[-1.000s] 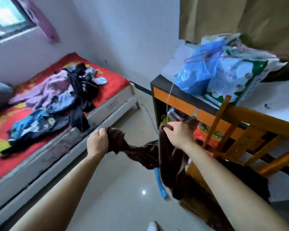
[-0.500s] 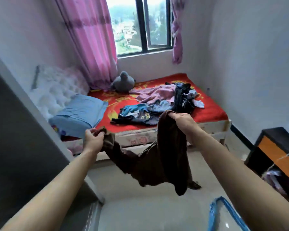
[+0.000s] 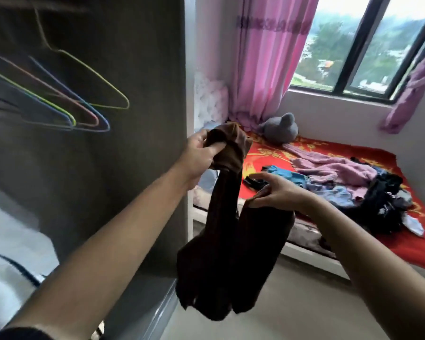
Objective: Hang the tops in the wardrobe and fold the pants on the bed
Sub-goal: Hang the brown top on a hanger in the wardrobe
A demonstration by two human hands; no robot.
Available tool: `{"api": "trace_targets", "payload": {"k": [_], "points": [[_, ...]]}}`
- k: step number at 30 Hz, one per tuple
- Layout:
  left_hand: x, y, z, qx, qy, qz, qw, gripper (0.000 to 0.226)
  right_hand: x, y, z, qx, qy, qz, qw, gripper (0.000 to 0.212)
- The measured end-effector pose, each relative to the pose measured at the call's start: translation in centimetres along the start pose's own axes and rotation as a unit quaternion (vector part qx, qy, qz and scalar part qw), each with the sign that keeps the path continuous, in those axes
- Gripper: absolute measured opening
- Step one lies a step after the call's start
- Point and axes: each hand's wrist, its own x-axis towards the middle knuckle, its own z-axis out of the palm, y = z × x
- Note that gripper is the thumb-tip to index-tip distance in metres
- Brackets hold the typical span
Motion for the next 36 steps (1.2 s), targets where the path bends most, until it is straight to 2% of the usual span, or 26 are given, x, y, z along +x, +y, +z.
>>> {"api": "trace_targets", "payload": {"k": [2,3,5,8,10,13,17,19,22,25,27,29,31,33,34,36], "points": [[0.3,2.1,-0.4,0.001,-0.017,0.034,0.999,0.017,2.7,-2.1,2.8,-0.053,-0.089,-0.029,0.994,0.068],[0.4,2.9,-0.8,0.004,-0.019,0.047,0.999,0.018,3.9,-3.1,4.2,-0.061,-0.117,-0.04,0.99,0.053],[0.5,3.7,-2.3,0.015,0.002,0.066,0.998,0.021,6.3,-4.7,6.9,-0.054,-0.099,-0.065,0.992,0.029],[-0.1,3.1,-6.6,0.06,0.095,0.066,0.991,0.022,9.2,-6.9,8.7,0.051,-0.039,-0.06,0.996,0.037],[-1.0,1.4,-10.4,0.132,0.176,0.002,0.975,0.026,10.6,-8.5,9.0,0.188,-0.045,-0.058,0.979,0.037],[-3.9,-2.6,-16.0,0.231,0.255,-0.126,0.93,0.033,12.3,-11.5,8.3,0.359,-0.094,-0.063,0.926,0.032],[-8.9,-7.2,-19.8,0.324,0.294,-0.231,0.869,0.048,13.4,-16.1,6.5,0.464,-0.191,-0.053,0.863,0.034],[-10.6,-8.5,-19.6,0.315,0.315,-0.256,0.858,0.054,13.4,-17.4,5.3,0.505,-0.228,-0.066,0.83,0.03],[-11.2,-9.3,-18.0,0.275,0.293,-0.28,0.872,0.074,13.6,-18.2,2.6,0.566,-0.266,-0.115,0.771,0.027],[-9.6,-9.9,-15.5,0.233,0.261,-0.239,0.906,0.092,14.3,-17.8,0.1,0.634,-0.277,-0.146,0.708,0.025],[-8.1,-10.5,-13.4,0.166,0.235,-0.214,0.933,0.091,14.9,-17.1,-1.0,0.665,-0.282,-0.163,0.673,0.023],[-6.9,-11.5,-11.4,0.137,0.186,-0.211,0.95,0.074,15.7,-15.8,-1.7,0.675,-0.288,-0.169,0.658,0.023],[-6.0,-12.7,-10.2,0.135,0.173,-0.222,0.95,0.044,16.8,-14.1,-2.2,0.667,-0.287,-0.158,0.67,0.024],[-5.5,-12.8,-10.3,0.135,0.267,-0.207,0.931,0.024,18.5,-11.8,-2.3,0.624,-0.268,-0.128,0.723,0.027],[-5.3,-12.4,-10.8,0.139,0.319,-0.19,0.918,0.019,19.2,-10.6,-2.3,0.581,-0.245,-0.102,0.769,0.029],[-5.2,-10.4,-12.1,0.147,0.384,-0.15,0.899,0.011,20.8,-7.8,-1.9,0.404,-0.168,-0.067,0.897,0.032]]}}
